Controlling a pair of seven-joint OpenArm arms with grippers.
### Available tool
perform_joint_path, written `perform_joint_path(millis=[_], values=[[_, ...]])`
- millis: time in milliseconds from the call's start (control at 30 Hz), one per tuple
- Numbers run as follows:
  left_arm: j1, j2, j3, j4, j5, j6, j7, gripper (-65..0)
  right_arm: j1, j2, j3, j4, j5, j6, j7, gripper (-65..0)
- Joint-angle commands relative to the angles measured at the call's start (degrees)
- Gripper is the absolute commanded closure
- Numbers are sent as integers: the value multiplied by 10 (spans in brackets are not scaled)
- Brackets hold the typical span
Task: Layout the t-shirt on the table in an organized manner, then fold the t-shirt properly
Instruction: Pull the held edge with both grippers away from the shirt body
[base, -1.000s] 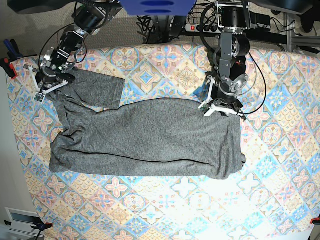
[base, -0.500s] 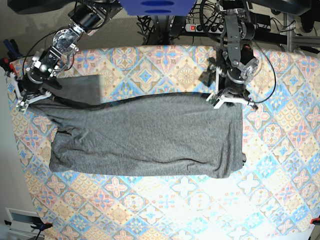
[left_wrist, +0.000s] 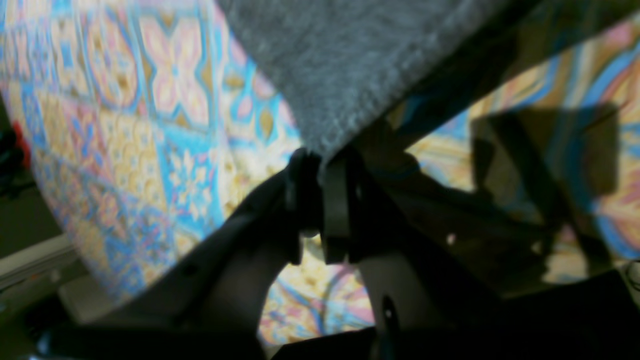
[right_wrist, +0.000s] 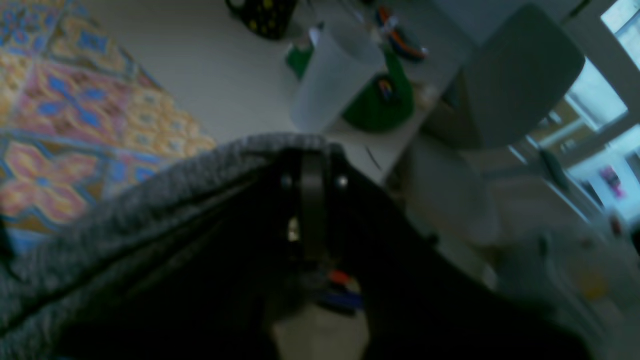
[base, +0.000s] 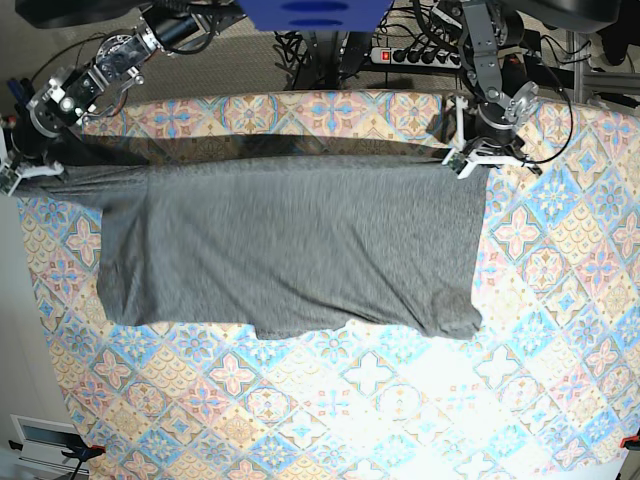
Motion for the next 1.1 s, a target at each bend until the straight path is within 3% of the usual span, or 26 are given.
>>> perform_joint_path(millis=[0,200,467,733,900,1067], values=[[-3,-4,-2,11,4,11,-4,-42,-1,6,0,10,1,-9,9,0],[32,-8,-15,11,5,11,-7,-42,-17,6,-2,10,1,-9,-27,0],[95,-9,-59,18,6,11,-78,-42,-21,6,-3,-8,-1,-9,-32,0],[109,-7,-62,17,5,11,-82,-50,-37,6,-40,-43,-10,-9,-37,-3],[109,-7,-62,17,9,11,-82,-125,-41,6,-101,-57,-69,-9,-116,-119],[112,-7,-62,18,9,11,-83,-200,-45,6,-113,-59,-73,-9,-121,-244]])
